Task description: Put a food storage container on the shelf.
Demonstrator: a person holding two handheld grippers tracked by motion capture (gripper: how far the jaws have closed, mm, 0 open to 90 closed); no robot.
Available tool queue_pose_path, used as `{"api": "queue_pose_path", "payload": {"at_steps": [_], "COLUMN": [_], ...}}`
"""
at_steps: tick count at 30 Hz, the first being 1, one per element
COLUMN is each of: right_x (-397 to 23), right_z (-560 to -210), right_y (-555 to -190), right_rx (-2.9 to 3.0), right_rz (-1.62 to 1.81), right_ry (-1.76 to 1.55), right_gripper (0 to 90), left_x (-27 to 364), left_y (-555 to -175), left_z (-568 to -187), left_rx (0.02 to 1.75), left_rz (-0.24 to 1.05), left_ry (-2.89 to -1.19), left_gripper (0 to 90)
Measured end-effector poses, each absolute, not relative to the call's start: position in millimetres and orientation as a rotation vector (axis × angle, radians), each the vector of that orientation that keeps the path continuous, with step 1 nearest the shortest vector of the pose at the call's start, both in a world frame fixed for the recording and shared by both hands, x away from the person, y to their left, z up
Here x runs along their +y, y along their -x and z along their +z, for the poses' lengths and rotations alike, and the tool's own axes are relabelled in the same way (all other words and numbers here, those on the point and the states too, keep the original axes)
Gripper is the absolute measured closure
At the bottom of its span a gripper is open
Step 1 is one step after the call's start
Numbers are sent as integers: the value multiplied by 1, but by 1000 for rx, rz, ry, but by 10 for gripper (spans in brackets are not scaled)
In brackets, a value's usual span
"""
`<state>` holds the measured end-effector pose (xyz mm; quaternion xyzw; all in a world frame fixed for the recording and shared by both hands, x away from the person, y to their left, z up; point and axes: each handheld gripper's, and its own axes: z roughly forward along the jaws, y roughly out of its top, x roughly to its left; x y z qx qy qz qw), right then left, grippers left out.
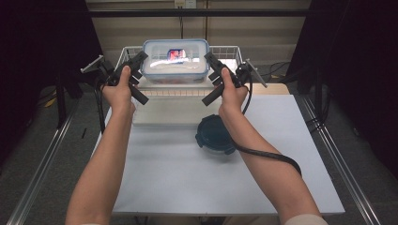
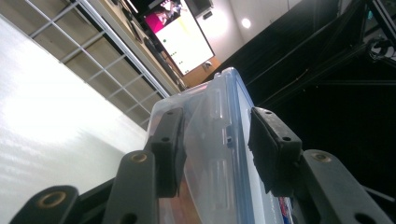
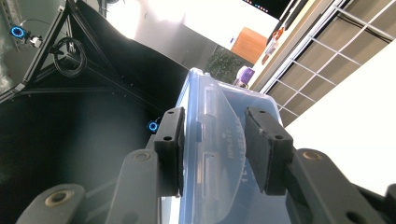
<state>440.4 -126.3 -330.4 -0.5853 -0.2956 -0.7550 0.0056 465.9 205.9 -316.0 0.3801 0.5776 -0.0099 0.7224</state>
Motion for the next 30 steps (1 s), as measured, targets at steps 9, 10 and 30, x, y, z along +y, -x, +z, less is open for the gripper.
{"api": "queue_pose_path", "payload": {"at_steps": [9, 10, 30], "right_x": [-127, -126, -126], "right_z": [-335, -336, -341], "right_y": [-452, -454, -476], "right_rx": [-943, -946, -964], "right_rz": [-2354, -2346, -2307], "right_ry": [1881, 1894, 1937], "right_gripper": [592, 591, 571], "left_x": [203, 201, 196], "left_y": [-478, -479, -499], "left_z": [-322, -321, -327], "left_rx": [1300, 1309, 1349], "left_rz": [-23, -19, -1], "left_ry": [-866, -843, -834], "left_gripper": [564, 564, 553]}}
